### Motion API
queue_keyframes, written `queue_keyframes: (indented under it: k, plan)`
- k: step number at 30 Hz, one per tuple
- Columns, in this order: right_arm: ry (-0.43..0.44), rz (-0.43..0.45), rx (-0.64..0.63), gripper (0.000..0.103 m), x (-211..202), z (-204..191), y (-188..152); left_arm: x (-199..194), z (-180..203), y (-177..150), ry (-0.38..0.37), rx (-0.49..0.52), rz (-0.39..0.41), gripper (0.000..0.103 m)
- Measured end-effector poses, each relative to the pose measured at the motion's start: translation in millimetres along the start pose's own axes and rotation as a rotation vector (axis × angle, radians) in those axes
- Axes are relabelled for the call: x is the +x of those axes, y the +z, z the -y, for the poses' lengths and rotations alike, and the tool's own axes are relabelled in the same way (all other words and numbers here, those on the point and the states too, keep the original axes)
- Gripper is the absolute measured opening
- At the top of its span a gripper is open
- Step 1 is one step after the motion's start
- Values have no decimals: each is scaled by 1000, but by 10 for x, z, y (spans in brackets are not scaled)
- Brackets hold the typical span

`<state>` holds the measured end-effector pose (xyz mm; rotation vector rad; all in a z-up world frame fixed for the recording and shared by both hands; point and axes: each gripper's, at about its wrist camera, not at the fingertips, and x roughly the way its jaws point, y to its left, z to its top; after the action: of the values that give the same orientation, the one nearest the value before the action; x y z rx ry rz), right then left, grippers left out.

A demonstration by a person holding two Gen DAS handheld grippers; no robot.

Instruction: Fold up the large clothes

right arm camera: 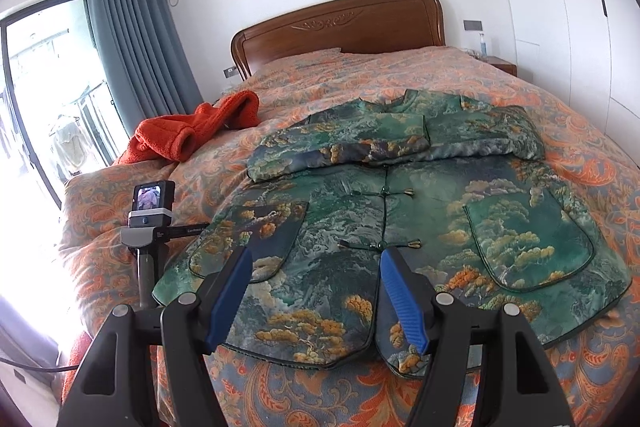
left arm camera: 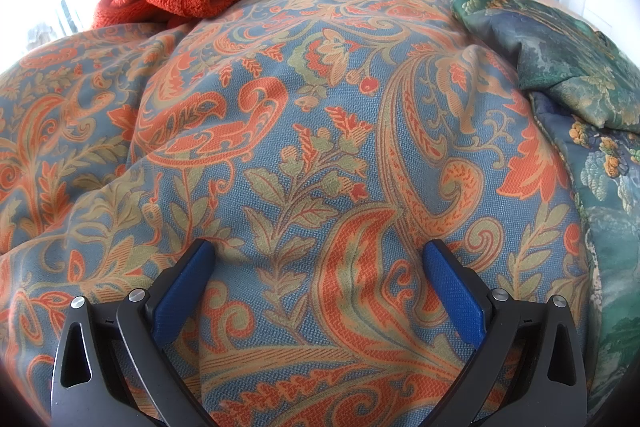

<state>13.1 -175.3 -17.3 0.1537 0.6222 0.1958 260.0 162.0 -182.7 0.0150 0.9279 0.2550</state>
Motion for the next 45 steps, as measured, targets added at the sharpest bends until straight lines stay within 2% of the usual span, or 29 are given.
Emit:
queue_keyframes:
  k: [7,18,26,29,32,35,36,38,40,42,45]
  plan:
    - [-8,-9,-14,68,-84,20,-64,-1,-1,0,0,0,0,103]
    - [-82,-8,49,68,-282,348,-151,-9,20,-14,16,8,4,103]
    - [-148,9,46,68,-421,511,-113,33,6,25,9,-3,-14,103]
    - [-166,0,68,75,-413,580,-97,42,-17,53,-4,-21,-48,103]
    - [-177,8,84,75,-464,665,-59,-87,-114,94,-65,-27,-76,102]
    - [-201,27,66,77,-565,798,21,-480,-267,106,-192,-45,-37,102]
    - [-219,36,59,78,-613,884,60,-727,-319,93,-258,-36,2,102]
    - [-256,38,49,79,-699,1096,139,-1079,-359,37,-390,-13,30,102]
    - [-288,22,48,79,-760,1348,214,-1274,-310,-79,-565,17,-21,102]
    - [-306,-21,47,83,-738,1670,278,-1312,-198,-235,-680,33,-91,102]
    - [-319,-124,62,83,-552,2166,294,-1186,15,-452,-698,31,-173,102]
